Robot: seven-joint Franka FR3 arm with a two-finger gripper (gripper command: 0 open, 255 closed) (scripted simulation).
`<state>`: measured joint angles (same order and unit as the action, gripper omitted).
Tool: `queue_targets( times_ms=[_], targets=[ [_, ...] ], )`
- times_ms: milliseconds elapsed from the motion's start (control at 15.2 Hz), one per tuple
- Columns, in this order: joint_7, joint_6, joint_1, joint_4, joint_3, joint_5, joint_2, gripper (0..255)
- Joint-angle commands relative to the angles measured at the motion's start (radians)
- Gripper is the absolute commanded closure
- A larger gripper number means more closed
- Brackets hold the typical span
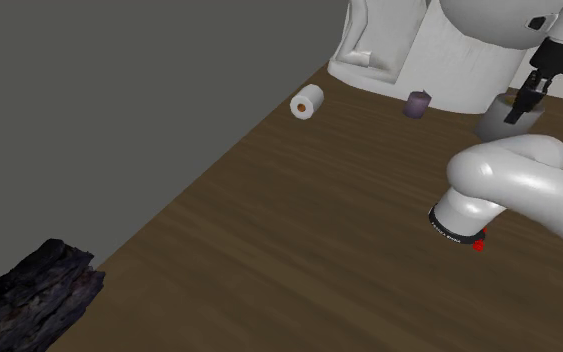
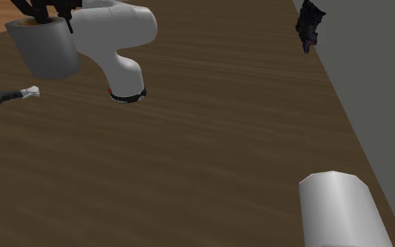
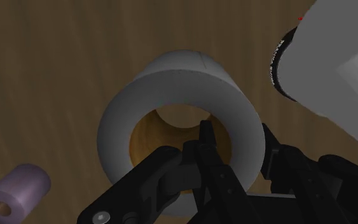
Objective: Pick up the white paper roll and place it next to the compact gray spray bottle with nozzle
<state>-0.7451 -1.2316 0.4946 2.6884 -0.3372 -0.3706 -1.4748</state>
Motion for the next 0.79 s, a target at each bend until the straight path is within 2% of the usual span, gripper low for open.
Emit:
queue_targets(
  times_ms=[0, 594, 726],
  targets=[
    [-0.038, 0.069, 0.027, -0.004, -0.011, -0.024, -0.067, 255],
    [-0.245, 0.358, 0.124, -0.08, -0.073, -0.181, -0.309, 255],
    [-0.379, 0.364, 0.23, -0.098, -0.099, -0.222, -0.309, 255]
  ],
)
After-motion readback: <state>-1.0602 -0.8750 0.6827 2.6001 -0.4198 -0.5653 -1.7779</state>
